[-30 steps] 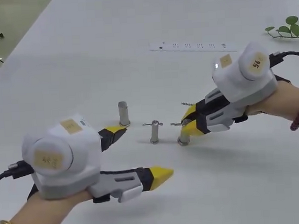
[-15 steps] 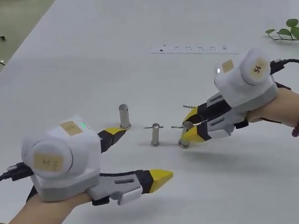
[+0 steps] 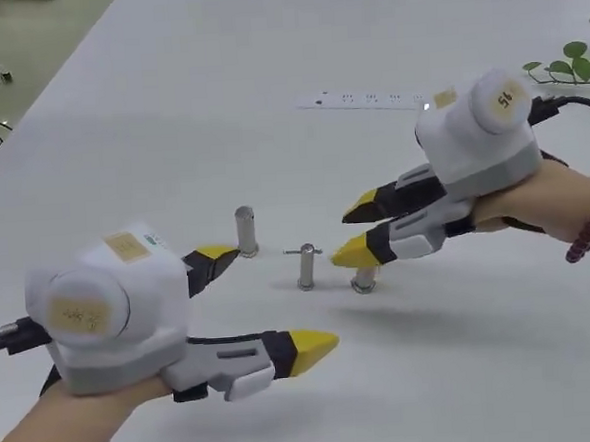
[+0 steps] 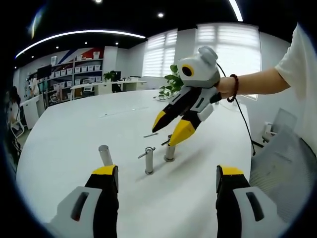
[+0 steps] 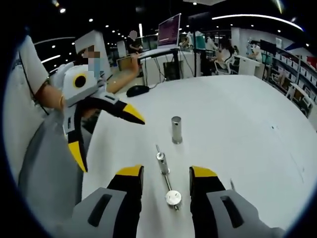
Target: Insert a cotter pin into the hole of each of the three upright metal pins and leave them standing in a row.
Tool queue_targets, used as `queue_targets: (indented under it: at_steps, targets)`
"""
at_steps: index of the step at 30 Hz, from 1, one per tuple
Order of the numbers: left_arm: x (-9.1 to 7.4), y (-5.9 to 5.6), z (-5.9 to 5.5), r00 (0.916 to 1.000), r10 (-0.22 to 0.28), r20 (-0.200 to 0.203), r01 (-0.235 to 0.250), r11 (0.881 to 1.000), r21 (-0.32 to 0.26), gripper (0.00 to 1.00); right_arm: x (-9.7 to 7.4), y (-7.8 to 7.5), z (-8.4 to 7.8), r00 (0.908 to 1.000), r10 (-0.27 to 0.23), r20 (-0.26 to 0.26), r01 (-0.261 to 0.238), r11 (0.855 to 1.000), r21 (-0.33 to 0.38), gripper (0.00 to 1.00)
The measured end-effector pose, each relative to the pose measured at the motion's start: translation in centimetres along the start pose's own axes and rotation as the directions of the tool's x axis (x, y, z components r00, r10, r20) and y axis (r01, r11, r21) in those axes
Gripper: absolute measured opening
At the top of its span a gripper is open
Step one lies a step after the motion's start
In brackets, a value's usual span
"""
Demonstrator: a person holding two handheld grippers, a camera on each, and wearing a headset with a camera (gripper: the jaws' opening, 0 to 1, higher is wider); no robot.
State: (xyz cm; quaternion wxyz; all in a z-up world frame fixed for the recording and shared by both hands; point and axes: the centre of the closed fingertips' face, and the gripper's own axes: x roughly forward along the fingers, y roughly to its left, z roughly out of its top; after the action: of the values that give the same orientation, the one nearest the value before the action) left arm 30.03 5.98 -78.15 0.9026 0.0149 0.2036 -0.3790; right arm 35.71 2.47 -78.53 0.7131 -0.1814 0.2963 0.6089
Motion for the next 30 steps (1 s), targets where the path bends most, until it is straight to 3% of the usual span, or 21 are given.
queue_targets:
  at_steps: [11, 20, 24, 30]
  targets:
    - [-0.8, 0.1, 0.1, 0.9999, 0.011, 0.006, -0.011, 1.0, -0.01, 0.91, 2.1, -1.5, 2.3, 0.997, -0.06, 0.049, 0.059, 0.998, 0.022, 0.38]
    - [-1.1, 0.1, -0.2, 0.9997, 0.021, -0.009, -0.021, 1.0, -0.001, 0.97, 4.1, -1.6, 4.0, 0.9904, -0.108, 0.086, 0.107, 0.994, 0.019, 0.36]
    - [-1.3, 0.2, -0.3, 0.9994, 0.033, -0.015, -0.032, 0.999, 0.008, 0.99, 5.1, -1.6, 4.6, 0.9886, -0.109, 0.103, 0.106, 0.994, 0.038, 0.36]
    - [-1.4, 0.2, -0.3, 0.9992, 0.035, -0.016, -0.035, 0.999, 0.003, 0.99, 7.0, -2.0, 4.6, 0.9893, -0.118, 0.086, 0.117, 0.993, 0.02, 0.35]
